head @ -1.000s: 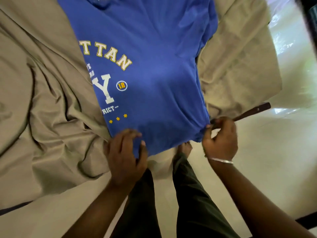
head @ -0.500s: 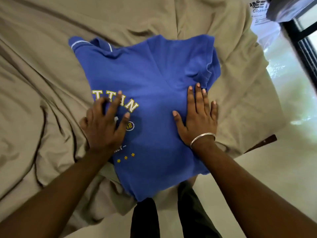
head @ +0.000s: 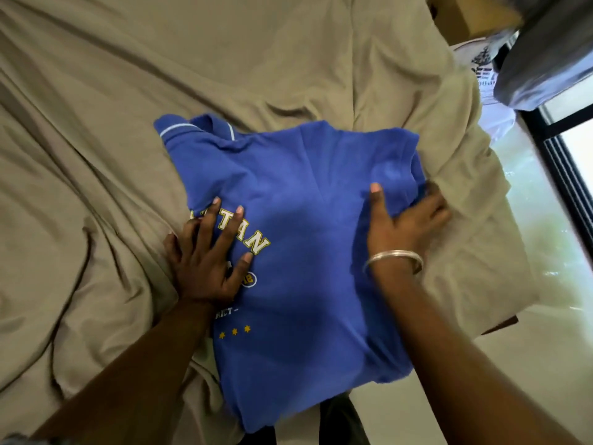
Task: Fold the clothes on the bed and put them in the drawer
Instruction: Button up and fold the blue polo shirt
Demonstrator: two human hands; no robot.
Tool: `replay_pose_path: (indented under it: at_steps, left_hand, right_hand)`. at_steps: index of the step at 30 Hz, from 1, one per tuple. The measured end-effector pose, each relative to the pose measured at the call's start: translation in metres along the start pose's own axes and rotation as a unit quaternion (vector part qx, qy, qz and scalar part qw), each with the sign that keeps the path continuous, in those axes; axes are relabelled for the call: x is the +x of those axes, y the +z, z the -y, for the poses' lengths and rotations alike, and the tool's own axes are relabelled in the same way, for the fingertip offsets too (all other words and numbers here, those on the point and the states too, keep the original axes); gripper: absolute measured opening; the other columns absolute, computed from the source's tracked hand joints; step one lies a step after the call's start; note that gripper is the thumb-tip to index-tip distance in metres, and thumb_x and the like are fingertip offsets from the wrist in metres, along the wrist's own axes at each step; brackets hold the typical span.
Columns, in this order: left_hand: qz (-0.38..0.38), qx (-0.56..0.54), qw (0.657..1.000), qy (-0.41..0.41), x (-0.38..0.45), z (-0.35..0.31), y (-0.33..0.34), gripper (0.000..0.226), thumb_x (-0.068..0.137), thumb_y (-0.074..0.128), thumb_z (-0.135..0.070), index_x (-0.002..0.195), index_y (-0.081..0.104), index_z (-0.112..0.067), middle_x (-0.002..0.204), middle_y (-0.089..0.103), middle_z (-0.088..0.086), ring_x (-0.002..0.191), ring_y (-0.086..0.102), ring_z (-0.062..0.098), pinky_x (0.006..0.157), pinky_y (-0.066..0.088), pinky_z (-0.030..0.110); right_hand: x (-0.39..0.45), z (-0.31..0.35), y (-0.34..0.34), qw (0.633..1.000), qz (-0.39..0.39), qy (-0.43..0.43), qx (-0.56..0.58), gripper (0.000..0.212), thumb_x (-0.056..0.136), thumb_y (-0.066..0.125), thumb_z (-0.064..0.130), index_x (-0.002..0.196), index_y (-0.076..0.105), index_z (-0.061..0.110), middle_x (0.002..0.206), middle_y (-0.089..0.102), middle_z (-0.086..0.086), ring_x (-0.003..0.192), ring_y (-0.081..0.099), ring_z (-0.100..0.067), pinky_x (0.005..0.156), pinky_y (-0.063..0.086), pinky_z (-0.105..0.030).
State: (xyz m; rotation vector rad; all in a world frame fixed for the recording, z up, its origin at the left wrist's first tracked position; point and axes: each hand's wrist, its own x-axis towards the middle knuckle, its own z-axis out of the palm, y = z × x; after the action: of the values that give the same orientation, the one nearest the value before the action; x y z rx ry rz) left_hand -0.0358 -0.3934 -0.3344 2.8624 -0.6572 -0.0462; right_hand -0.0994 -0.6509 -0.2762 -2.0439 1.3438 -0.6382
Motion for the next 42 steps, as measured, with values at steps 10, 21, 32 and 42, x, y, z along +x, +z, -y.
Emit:
replay_pose_path:
  at_steps: [10,21,32,42]
  left_hand:
    - [-0.002,-0.011,1.000,-0.003,0.002,0.000,0.005,0.071,0.082,0.037,-0.064,0.148,0.038,-0.039,0.159,0.032,-0.003,0.129,0.037,0.031,0.105,0.028,0.061]
    - [-0.079,-0.027,0.996,0.012,0.000,0.006,0.020,0.066,0.081,0.034,-0.064,0.136,0.049,-0.029,0.152,0.038,-0.001,0.129,0.039,0.029,0.108,0.021,0.050]
    - [-0.082,-0.047,0.995,0.024,0.000,0.007,0.021,0.069,0.077,0.034,-0.059,0.140,0.042,-0.029,0.153,0.037,-0.001,0.131,0.036,0.026,0.109,0.017,0.047]
    - [-0.092,-0.309,0.947,0.013,0.003,0.009,-0.025,0.056,0.080,0.042,-0.024,0.128,0.062,-0.003,0.131,0.063,0.015,0.119,0.057,0.037,0.099,0.041,0.060]
  right_hand:
    - [0.066,0.033,0.007,0.971,0.101,0.211,0.041,0.016,0.072,0.075,0.023,0.076,0.061,0.016,0.066,0.058,0.007,0.066,0.060,-0.020,0.064,0.048,-0.029]
    - [-0.091,0.037,-0.005,0.846,0.304,-0.438,-0.031,0.037,0.084,0.064,0.029,0.114,0.070,0.010,0.116,0.068,-0.012,0.095,0.067,-0.032,0.072,0.057,-0.042]
    - [-0.101,-0.018,-0.027,0.897,0.302,-0.321,-0.022,0.046,0.093,0.055,0.024,0.134,0.057,0.004,0.144,0.049,-0.016,0.134,0.046,-0.029,0.112,0.037,-0.036]
    - [-0.093,-0.109,-0.108,0.975,0.181,-0.123,-0.032,0.041,0.082,0.064,0.026,0.117,0.063,0.005,0.102,0.062,-0.010,0.091,0.060,-0.031,0.082,0.050,-0.038]
